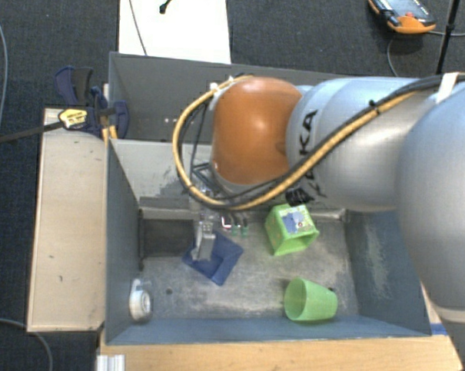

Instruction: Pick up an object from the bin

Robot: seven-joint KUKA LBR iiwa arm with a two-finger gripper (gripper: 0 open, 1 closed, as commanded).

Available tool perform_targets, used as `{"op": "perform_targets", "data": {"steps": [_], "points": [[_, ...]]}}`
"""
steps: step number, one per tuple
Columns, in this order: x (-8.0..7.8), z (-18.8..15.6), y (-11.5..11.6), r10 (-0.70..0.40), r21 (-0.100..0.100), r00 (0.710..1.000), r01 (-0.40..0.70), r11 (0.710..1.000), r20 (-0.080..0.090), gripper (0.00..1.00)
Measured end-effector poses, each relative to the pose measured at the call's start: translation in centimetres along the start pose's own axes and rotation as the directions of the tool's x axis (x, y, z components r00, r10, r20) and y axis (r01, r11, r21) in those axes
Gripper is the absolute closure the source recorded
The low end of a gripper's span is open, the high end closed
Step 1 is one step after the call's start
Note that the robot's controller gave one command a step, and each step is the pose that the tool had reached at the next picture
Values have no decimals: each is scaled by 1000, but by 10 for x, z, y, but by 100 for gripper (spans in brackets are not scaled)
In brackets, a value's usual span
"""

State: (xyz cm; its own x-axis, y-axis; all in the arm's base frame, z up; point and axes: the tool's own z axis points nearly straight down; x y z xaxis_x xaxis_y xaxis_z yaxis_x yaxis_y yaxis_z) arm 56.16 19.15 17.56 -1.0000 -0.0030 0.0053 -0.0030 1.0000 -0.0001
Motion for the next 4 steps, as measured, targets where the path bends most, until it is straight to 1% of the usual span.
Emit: {"op": "perform_targets", "data": {"steps": [1,2,3,4], "points": [[-2,-5,-1,4,-2,1000,-4,1000,8,0],[-2,35,3,42,-4,999,-42,999,13,0],[-6,79,4,5,-2,1000,-5,1000,8,0],[-9,105,2,49,-5,999,-49,999,12,100]]}}
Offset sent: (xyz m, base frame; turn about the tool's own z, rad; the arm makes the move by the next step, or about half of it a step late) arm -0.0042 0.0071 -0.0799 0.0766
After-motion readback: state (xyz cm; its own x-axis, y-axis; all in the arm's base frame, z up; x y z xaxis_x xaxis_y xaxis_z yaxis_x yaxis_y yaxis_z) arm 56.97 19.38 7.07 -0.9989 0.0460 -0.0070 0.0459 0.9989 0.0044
